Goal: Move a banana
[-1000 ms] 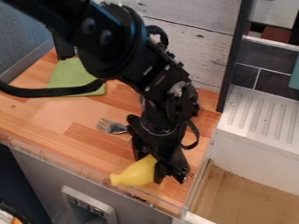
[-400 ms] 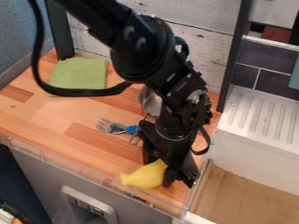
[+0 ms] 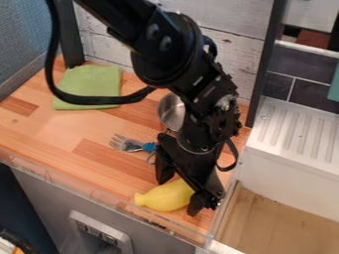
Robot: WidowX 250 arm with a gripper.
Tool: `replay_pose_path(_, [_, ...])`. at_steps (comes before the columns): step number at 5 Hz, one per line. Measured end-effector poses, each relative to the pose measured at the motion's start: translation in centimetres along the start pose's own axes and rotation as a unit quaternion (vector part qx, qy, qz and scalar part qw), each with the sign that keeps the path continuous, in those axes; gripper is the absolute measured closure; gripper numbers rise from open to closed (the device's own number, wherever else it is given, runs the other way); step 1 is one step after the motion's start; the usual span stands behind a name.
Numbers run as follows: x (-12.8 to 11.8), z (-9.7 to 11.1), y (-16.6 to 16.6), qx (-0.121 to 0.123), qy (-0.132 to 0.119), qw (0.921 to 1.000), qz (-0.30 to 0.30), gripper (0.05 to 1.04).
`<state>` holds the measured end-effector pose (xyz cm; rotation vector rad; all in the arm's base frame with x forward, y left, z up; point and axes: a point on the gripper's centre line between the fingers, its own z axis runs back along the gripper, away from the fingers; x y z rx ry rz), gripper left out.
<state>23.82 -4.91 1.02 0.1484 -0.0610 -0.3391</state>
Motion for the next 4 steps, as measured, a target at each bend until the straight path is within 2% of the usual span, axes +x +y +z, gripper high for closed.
replay_pose_path(1, [0.7, 1.6, 0.6, -0.001, -0.015, 0.9999, 0.002, 0.079])
replay_pose_path(2, [1.8, 4.8, 1.1, -0.003, -0.04, 0.9992, -0.002, 0.083])
replay_pose_path(3, [2.1, 8.3, 1.7, -0.004, -0.077, 0.997, -0.003, 0.083])
replay_pose_path(4, [2.1, 8.3, 1.7, -0.004, -0.077, 0.997, -0.004, 0.083])
